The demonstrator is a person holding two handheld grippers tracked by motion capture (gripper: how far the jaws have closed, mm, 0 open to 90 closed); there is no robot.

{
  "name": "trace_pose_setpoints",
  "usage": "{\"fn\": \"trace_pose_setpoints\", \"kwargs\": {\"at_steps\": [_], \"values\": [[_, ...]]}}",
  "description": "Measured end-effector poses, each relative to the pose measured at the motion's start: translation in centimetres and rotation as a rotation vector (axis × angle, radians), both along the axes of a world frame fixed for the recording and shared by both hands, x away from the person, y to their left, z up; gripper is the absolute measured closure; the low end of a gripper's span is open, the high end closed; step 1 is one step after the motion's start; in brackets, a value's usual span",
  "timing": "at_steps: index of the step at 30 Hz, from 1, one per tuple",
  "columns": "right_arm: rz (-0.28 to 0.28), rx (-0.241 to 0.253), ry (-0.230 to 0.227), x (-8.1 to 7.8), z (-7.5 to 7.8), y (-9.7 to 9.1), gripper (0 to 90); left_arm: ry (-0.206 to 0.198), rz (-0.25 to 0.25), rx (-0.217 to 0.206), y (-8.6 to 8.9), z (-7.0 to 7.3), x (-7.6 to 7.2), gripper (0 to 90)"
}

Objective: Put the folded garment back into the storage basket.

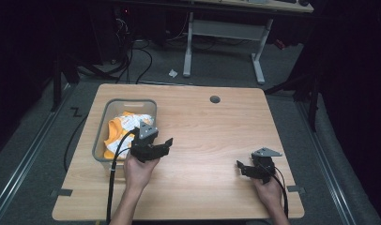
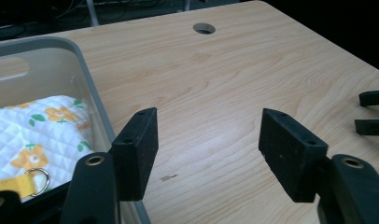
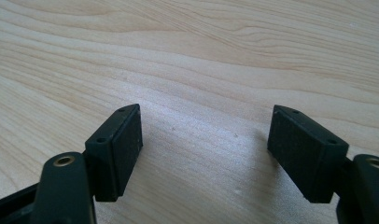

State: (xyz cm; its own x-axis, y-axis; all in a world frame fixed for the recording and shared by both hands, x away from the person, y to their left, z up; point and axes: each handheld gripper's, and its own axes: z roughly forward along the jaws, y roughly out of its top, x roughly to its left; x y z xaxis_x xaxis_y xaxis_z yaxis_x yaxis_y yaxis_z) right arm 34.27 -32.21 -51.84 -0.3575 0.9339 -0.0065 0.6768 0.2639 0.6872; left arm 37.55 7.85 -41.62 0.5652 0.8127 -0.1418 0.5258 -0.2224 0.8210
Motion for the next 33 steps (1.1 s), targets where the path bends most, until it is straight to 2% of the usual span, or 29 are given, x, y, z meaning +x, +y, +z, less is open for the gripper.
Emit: {"fn": "trace_pose_setpoints", "kwargs": {"at_steps": [17,33], "values": [[0.000,0.000,0.000,0.0,0.0,0.0,26.6,0.016,-0.052,-0.038,-2.5,-1.0,-0.9,37.2],[0.001,-0.001,-0.001,0.0,0.0,0.0,26.6,0.036,-0.084,-0.039,-4.0,-2.0,-1.4,36.5]]}}
